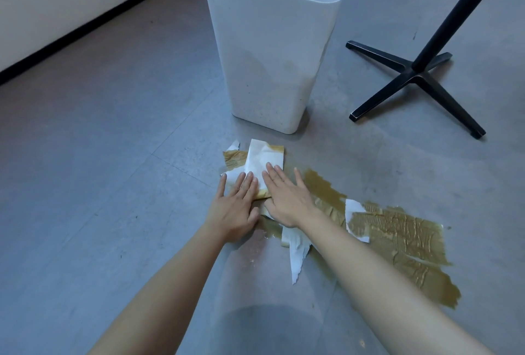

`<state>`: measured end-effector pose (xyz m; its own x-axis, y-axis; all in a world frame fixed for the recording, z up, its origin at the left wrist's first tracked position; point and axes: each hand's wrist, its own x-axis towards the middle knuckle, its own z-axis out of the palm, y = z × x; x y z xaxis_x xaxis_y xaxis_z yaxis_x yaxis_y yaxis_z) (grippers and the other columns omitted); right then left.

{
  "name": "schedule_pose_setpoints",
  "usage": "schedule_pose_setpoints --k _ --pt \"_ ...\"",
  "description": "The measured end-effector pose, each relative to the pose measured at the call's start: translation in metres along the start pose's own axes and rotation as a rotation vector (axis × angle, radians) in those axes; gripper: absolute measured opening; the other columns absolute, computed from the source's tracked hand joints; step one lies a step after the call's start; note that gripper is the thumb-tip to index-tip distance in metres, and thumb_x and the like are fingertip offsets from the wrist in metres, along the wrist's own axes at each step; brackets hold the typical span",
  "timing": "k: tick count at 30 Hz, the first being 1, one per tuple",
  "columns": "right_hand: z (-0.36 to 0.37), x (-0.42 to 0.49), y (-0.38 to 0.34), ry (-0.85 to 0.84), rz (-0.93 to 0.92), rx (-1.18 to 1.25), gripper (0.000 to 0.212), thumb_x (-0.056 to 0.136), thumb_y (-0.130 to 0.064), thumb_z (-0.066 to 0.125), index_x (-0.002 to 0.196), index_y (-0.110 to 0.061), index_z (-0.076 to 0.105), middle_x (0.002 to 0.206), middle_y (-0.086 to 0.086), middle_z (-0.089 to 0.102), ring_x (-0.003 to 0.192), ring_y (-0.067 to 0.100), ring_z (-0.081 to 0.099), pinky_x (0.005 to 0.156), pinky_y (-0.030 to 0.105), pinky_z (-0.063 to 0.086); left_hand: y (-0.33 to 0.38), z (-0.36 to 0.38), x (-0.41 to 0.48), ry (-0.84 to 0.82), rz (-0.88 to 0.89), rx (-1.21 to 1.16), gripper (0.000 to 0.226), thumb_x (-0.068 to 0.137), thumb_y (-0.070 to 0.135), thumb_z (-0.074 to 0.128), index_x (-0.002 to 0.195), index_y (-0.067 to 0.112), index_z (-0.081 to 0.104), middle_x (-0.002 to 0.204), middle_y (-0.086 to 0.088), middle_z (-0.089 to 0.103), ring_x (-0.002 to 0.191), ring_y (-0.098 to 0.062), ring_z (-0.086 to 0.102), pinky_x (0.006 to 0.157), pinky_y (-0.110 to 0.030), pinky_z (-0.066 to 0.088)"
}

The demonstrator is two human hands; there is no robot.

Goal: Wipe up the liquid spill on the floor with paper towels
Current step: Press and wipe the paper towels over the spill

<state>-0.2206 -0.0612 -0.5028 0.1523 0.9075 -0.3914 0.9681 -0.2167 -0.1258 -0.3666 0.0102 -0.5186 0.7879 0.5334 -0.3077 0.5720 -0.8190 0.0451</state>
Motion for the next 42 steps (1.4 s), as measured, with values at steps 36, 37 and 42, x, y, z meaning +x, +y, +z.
schedule_pose_setpoints --k 36,37,42 --pt "0.056 -0.141 0.019 -0.019 0.015 0.014 0.077 0.082 -0.042 -0.004 0.153 -0.012 0.001 0.16 0.003 -0.006 0.147 0.015 -0.007 0.117 0.041 -0.008 0.075 0.018 -0.043 0.07 0.386 0.056 0.066 0.09 0.041 0.018 0.144 0.01 0.041 0.151 -0.005 0.035 0.14 -0.018 0.035 0.117 -0.05 0.003" --pt "0.053 -0.14 0.021 -0.016 0.012 0.033 0.068 0.091 -0.038 0.008 0.153 -0.011 0.004 0.16 0.003 -0.003 0.147 0.015 -0.005 0.118 0.04 -0.007 0.076 0.015 -0.041 0.078 0.361 0.007 0.069 0.089 0.042 0.014 0.144 0.012 0.041 0.152 -0.002 0.035 0.141 -0.018 0.034 0.119 -0.049 0.001" --pt "0.042 -0.142 0.031 0.172 0.114 0.141 0.052 0.089 -0.018 0.042 0.14 -0.011 0.04 0.147 0.006 0.038 0.138 0.023 0.029 0.113 0.037 0.017 0.091 0.003 -0.02 0.175 -0.005 -0.177 0.042 0.092 0.031 0.046 0.133 0.021 0.05 0.131 0.002 0.054 0.124 -0.022 0.044 0.108 -0.038 0.022"
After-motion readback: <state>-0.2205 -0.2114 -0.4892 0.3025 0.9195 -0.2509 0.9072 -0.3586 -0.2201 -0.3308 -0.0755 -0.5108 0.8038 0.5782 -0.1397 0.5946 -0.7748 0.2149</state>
